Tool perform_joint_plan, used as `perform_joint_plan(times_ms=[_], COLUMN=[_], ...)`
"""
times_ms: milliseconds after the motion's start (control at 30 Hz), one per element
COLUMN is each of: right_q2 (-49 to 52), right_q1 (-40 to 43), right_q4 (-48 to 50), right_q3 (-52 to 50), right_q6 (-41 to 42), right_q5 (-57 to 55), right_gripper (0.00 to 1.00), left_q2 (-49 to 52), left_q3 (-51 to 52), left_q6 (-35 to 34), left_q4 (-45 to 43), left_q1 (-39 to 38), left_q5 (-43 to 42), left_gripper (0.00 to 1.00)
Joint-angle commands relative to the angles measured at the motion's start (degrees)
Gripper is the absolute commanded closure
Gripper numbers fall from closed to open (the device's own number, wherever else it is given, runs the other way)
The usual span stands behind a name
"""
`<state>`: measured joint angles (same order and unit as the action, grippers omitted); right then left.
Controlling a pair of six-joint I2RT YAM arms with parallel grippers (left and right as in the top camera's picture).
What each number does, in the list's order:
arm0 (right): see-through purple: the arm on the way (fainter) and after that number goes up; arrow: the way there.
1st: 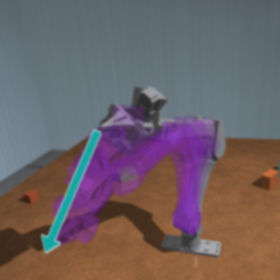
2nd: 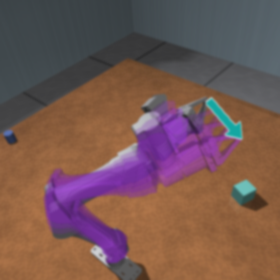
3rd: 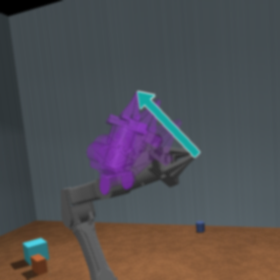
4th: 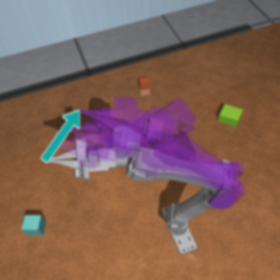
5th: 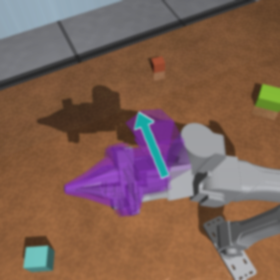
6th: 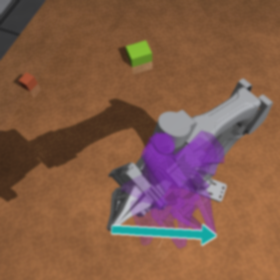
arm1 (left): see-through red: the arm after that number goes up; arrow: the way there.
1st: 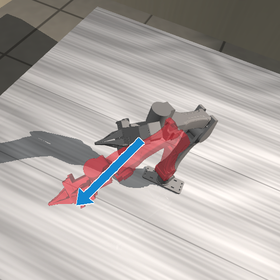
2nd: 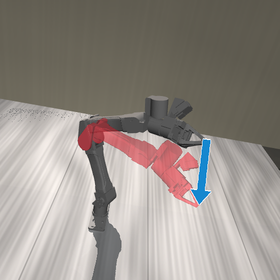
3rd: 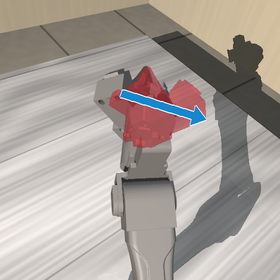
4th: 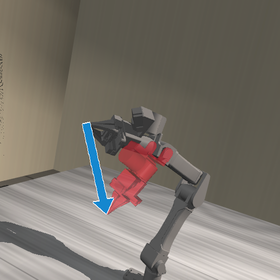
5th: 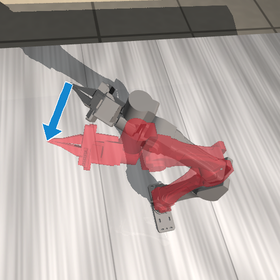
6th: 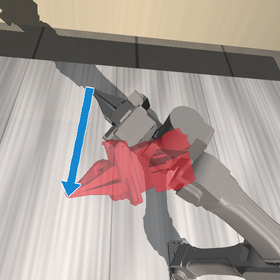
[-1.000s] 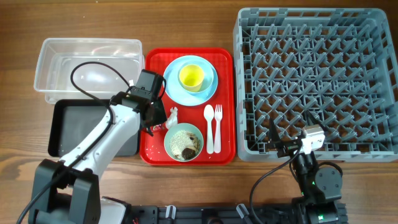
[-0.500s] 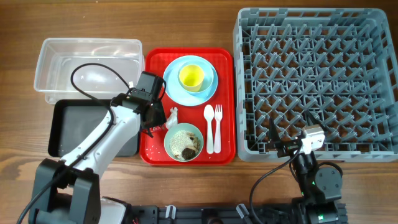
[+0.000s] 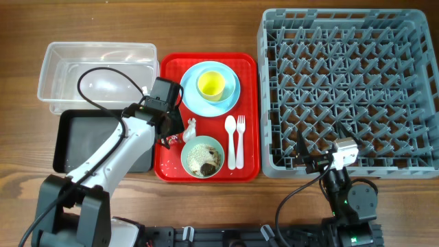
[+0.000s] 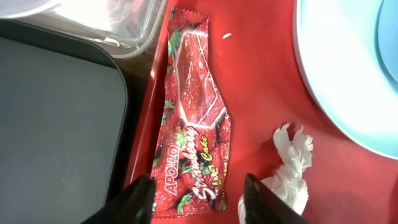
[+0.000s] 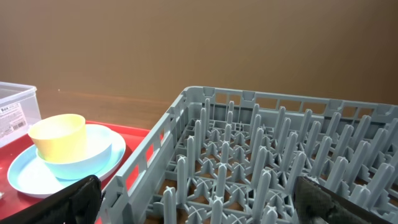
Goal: Sort waste into correct bins and load items into the dishwasher rack
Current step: 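Move the left gripper over the red snack wrapper on the red tray, then grasp the red snack wrapper with the left gripper and lift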
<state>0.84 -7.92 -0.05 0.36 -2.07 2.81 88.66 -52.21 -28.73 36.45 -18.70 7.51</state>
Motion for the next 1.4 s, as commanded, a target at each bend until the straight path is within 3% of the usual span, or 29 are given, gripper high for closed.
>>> perform_joint_plan(times_ms=[0, 433, 900, 1367], right_q2=[-0.2, -0.2, -0.2, -0.2], right_q1=[0.2, 0.2, 0.2, 0.2], right_q4=[0.2, 0.2, 0.2, 0.2], right_q3=[-0.1, -0.1, -0.1, -0.1], right_q6=[-0.6, -0.6, -0.6, -0.6], right_q5=[0.6, 0.7, 0.7, 0.7], right_gripper=[0.00, 0.00, 0.01, 0.00], left_q2=[0.4, 0.7, 10.6, 10.7], left_q3=[0.6, 0.6, 0.6, 0.6], left_q6=[-0.5, 0.0, 0.0, 0.0], left_q4=[-0.3, -1.4, -4.4, -5.0], left_q1=[-0.2, -0.2, -0.2, -0.2], left_q5=[1.0, 0.9, 0.1, -1.9], left_gripper=[0.48, 0.48, 0.43, 0.65])
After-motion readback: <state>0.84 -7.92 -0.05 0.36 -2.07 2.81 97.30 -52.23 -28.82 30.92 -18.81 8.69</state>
